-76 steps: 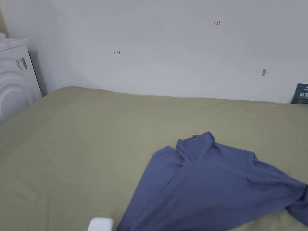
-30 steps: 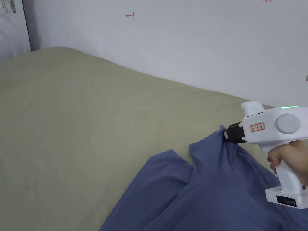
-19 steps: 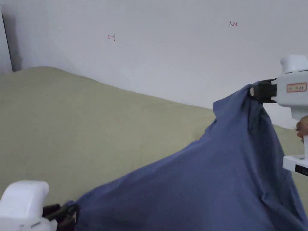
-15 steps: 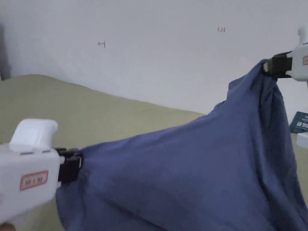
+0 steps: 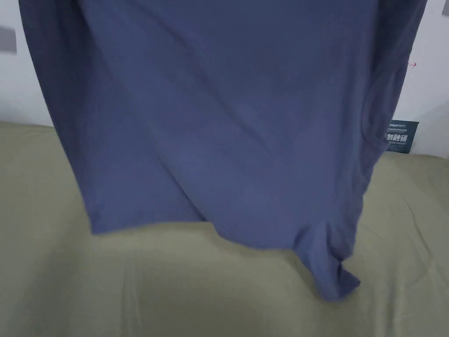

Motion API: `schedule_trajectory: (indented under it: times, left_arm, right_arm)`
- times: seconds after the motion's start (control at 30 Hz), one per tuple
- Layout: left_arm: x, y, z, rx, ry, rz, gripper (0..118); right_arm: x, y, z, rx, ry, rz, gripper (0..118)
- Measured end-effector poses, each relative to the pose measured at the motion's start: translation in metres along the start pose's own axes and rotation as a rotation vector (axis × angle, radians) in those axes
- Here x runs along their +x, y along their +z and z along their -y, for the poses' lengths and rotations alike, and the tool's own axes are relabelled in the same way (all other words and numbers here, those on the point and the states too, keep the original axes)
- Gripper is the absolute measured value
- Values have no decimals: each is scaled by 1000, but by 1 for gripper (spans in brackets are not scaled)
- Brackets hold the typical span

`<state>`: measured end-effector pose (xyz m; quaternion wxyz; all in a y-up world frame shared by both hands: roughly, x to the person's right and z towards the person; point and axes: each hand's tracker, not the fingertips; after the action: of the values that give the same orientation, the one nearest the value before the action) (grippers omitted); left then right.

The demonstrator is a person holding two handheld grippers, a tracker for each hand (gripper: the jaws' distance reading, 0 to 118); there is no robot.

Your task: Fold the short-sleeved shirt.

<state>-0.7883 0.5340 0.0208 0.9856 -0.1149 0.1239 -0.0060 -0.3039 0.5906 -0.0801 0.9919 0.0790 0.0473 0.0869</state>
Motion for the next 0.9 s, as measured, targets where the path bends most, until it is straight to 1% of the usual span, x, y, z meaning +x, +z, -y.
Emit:
schedule_trajectory:
  times: [0.03, 0.07, 0.13, 0.2, 0.27, 0.33, 0.4, 0.43, 0.5, 0.57, 0.63, 0.67, 0.73, 0.8, 0.83, 0.9]
  left_arm:
    - [2, 1, -11, 31, -28, -8, 2]
    - [6, 4, -21, 53, -72, -27, 2]
    - [9, 6, -32, 95, -165, -67, 2]
    - [12, 7, -32, 93, -238, -93, 2]
    - [9, 6, -22, 59, -287, -97, 2]
    - [4, 7, -6, 44, -283, -95, 2]
    - [-4, 11, 15, 21, -289, -82, 2]
    - [-8, 13, 27, 9, -289, -68, 2]
    - [-18, 21, 58, -25, -277, -21, 2]
    - [-28, 29, 92, -80, -269, 30, 2]
    - [-35, 42, 128, -131, -281, 65, 2]
    - [-39, 50, 148, -158, -304, 82, 2]
    - [-46, 67, 180, -215, -310, 112, 3]
    - [-55, 86, 208, -268, -281, 148, 2]
    - [-59, 96, 219, -281, -286, 179, 2]
    - [-64, 119, 242, -332, -299, 193, 3]
  right_arm:
    - [-1, 3, -8, 20, 32, 21, 6]
    - [0, 2, -14, 53, 45, 37, 6]
    - [2, 3, -22, 83, 1, 26, 6]
    - [4, 9, -25, 103, -65, -10, 6]
    - [1, 19, -20, 89, -62, -22, 6]
    - [-1, 37, -11, 80, -58, -53, 6]
    - [-2, 55, 0, 33, -59, -99, 6]
    - [-4, 67, 7, 8, -50, -115, 6]
    - [-5, 90, 26, -44, 0, -150, 6]
    - [-6, 113, 51, -107, 20, -189, 6]
    - [-6, 140, 78, -137, -5, -253, 6]
    - [-7, 154, 91, -185, -7, -243, 6]
    - [-3, 179, 117, -207, -38, -290, 6]
    - [-1, 208, 139, -240, -52, -300, 6]
    - [1, 220, 146, -267, -66, -295, 6]
    - [7, 248, 161, -277, -84, -321, 6]
